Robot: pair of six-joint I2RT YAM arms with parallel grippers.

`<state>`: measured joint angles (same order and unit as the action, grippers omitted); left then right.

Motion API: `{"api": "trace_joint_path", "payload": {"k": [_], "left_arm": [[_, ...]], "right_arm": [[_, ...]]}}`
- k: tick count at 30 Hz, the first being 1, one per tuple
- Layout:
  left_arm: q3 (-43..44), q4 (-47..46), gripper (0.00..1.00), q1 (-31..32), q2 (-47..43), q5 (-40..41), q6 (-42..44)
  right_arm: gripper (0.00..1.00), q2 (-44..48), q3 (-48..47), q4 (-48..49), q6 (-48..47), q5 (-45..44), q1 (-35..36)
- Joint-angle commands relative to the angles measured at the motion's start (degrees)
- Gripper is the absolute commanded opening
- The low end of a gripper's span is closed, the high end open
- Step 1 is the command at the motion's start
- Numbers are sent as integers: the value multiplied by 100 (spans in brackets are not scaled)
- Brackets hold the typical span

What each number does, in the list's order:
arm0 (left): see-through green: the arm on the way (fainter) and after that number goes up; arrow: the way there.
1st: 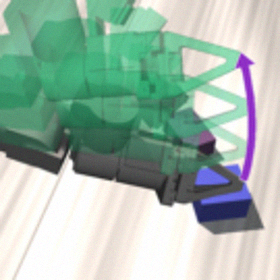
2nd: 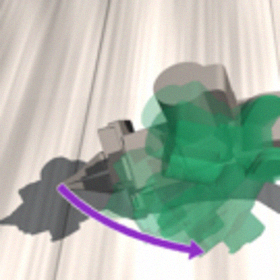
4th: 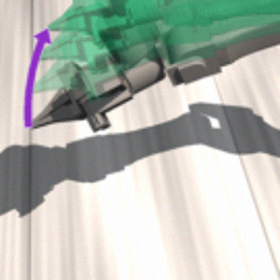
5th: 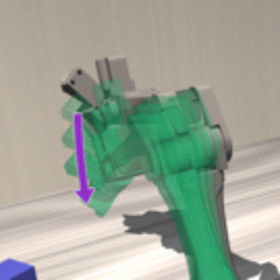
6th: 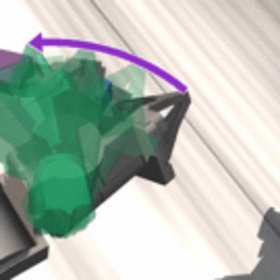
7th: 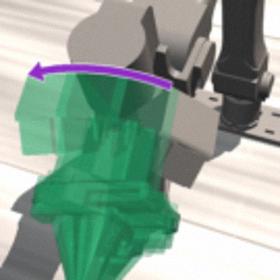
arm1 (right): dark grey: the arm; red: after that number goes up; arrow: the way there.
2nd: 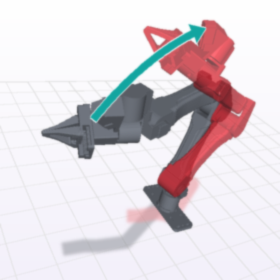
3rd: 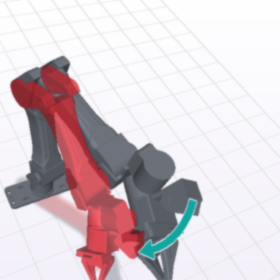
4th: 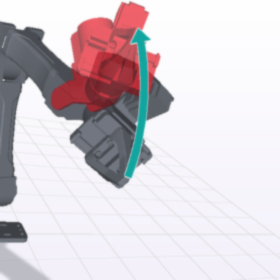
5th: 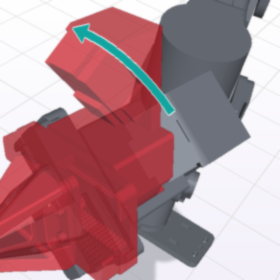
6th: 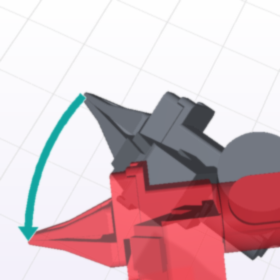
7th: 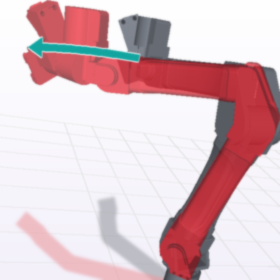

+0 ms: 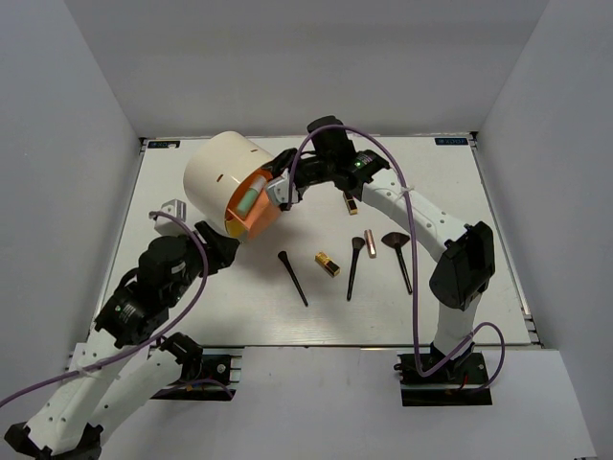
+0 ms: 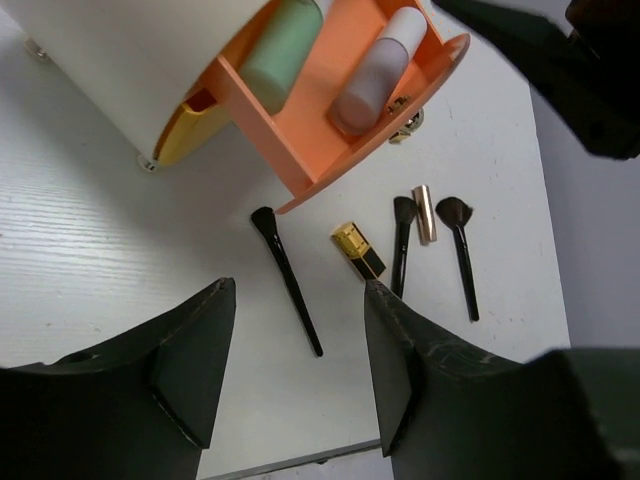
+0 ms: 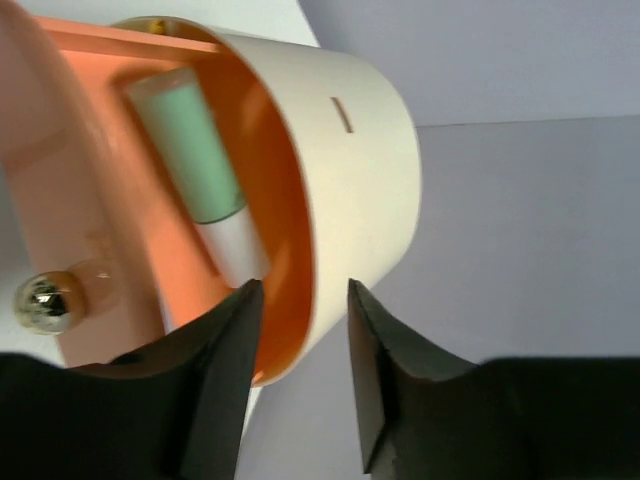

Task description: Organize the makeup

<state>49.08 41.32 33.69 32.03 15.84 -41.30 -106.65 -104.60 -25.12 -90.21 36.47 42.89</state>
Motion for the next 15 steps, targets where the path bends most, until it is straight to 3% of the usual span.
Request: {"api": "trace_joint_path", "payload": {"k": [1,5,7,8,10,13,15], "left_arm": [[-4,-422,63,23,512,-676,192],[180,-906,56,85,1339,-1573,499],[374,-1064,47,85,1847,-2065,675],[418,-1117,42,85,1990,-2328,711],[515,-1318,28,85,2271,-2610,886],[594,-1390,15,138,2456,-2796,966],[620,-1425,16,138,2606,-2867,992]], "right_arm": [[42,329,0,797,504,98,17],[27,697,499,1807,1756,-288,-35],[7,996,816,2735,2417,-708,-114],[0,1102,1175,3063,3187,-911,-141],[0,1418,1580,3739,4269,-1638,-254],[0,1524,1662,3175,4880,-1958,-500],[0,1682,1959,2909,5329,-1864,-685]]}}
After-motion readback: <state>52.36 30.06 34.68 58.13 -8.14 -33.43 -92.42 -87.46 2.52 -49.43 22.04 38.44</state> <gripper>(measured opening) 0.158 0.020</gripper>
